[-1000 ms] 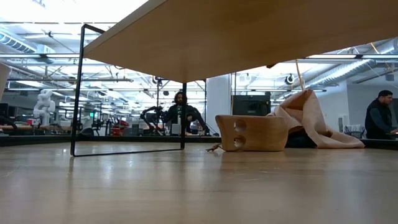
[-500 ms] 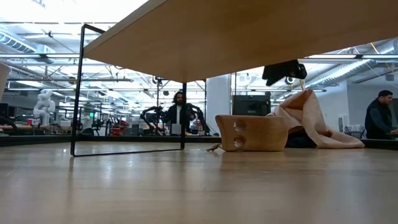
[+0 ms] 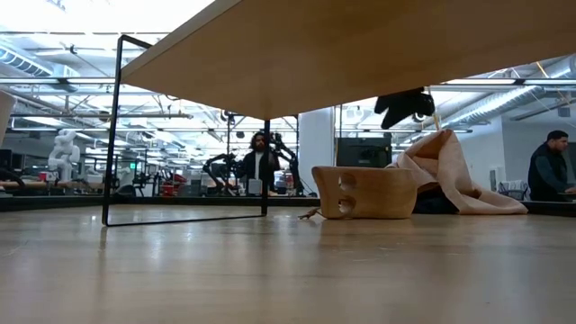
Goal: Stack small to large cups/mugs on shelf
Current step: Put the brown wooden mug on the shelf
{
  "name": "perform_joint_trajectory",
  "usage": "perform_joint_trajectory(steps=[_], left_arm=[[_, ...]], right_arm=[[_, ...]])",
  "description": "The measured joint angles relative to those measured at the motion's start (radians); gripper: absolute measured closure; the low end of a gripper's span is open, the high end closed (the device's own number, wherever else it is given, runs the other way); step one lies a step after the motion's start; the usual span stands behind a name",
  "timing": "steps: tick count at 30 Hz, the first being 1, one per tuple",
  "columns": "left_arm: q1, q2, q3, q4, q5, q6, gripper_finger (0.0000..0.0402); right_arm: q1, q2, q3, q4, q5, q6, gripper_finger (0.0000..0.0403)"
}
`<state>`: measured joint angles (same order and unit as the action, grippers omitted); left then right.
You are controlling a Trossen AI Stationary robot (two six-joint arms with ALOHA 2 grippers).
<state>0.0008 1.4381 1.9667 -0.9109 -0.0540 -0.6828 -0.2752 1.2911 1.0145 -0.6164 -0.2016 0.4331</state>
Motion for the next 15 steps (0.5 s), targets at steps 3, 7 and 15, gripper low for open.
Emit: perform_joint_trajectory(steps=[3, 7, 15], left_arm=[[0.000, 0.000, 0.000, 0.007, 0.000, -0.008, 0.0364], [0.000, 0.000, 0.000, 0.006, 0.000, -0.013, 0.0364], [0.000, 0.000, 0.000, 0.031, 0.000, -0.018, 0.0364]], right_arm=[[0.000, 0.000, 0.000, 0.006, 0.033, -0.001, 0.0179], [0.000, 0.027, 0.000, -0.022, 0.070, -0.008, 0.0165], [0.000, 0.092, -0.041, -0.012, 0.068, -0.001, 0.0178]])
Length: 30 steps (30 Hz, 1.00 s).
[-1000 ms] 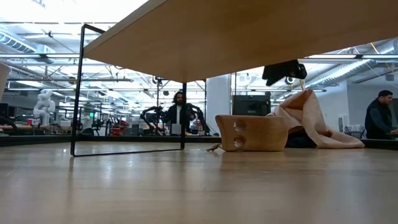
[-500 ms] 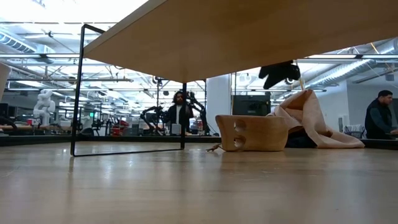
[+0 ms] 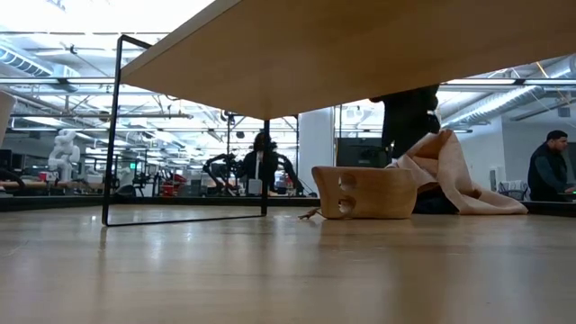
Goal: Stack small to large cups/mugs on shelf
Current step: Put the brown wooden mug on the shelf
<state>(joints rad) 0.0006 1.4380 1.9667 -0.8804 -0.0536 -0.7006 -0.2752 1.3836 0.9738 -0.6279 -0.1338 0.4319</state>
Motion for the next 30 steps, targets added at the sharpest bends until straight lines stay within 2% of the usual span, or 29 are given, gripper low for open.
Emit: perform_joint_trajectory(steps=[20, 24, 30], left_arm=[[0.000, 0.000, 0.000, 0.018, 0.000, 0.025, 0.0364], [0.000, 0.000, 0.000, 0.018, 0.000, 0.025, 0.0364], [0.000, 0.000, 0.000, 0.018, 0.000, 0.018, 0.0364]], right_arm=[[-0.008, 0.007, -0.111, 0.098, 0.002, -0.006, 0.0192], [-0.008, 0.007, -0.111, 0.117, 0.002, -0.006, 0.0226], [-0.008, 0.007, -0.111, 0.125, 0.003, -0.008, 0.0309]])
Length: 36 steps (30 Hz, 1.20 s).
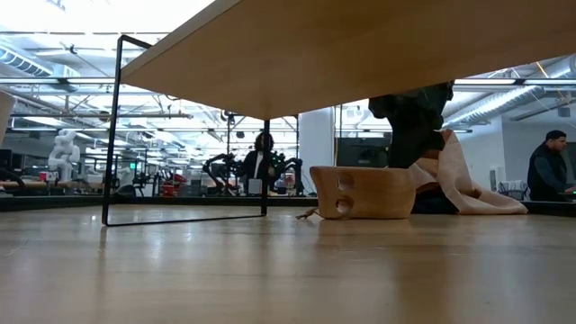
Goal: Stack small to large cups/mugs on shelf
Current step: Put the brown wooden mug on the shelf
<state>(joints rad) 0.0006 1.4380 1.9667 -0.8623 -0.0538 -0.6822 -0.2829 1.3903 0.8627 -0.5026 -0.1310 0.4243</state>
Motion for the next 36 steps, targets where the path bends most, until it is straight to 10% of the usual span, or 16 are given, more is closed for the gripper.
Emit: perform_joint_trajectory(steps=[6, 14, 29, 36], left_arm=[[0.000, 0.000, 0.000, 0.000, 0.008, -0.004, 0.0364], [-0.001, 0.000, 0.000, 0.000, 0.010, -0.008, 0.0364], [-0.001, 0.000, 0.000, -0.001, 0.011, -0.012, 0.0364], [-0.002, 0.000, 0.000, -0.001, 0.020, -0.013, 0.0364]], right_arm=[[0.000, 0.000, 0.000, 0.002, -0.003, -0.017, 0.0395], [0.000, 0.000, 0.000, 0.002, -0.001, -0.003, 0.0400], [-0.005, 0.005, 0.000, 0.023, -0.004, 0.024, 0.0203], [-0.003, 0.096, 0.000, 0.072, -0.004, 0.022, 0.0193]])
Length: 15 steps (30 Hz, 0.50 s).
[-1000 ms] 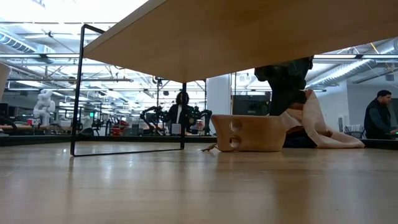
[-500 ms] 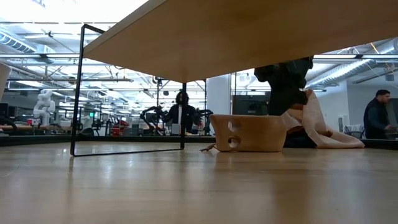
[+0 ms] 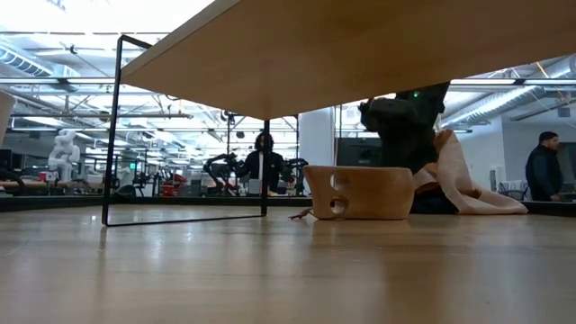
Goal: Stack small to large cups/mugs on shelf
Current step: Put the brown wooden mug on the shelf
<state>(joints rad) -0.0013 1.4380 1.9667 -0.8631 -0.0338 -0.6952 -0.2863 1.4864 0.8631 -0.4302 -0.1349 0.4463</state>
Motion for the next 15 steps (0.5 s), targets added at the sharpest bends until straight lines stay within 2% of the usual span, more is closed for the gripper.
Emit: perform_joint_trajectory(steps=[5, 11, 15], left_arm=[[0.000, 0.000, 0.000, 0.000, 0.008, -0.003, 0.0364], [0.000, 0.000, 0.000, 0.000, 0.008, 0.004, 0.0364], [0.000, 0.000, 0.000, 0.000, 0.008, 0.008, 0.0364]], right_arm=[[0.000, 0.030, 0.000, 0.015, -0.008, 0.004, 0.0241], [0.000, 0.034, -0.001, 0.001, -0.023, -0.019, 0.0377], [-0.002, 0.029, -0.001, 0.000, -0.019, -0.024, 0.0381]])
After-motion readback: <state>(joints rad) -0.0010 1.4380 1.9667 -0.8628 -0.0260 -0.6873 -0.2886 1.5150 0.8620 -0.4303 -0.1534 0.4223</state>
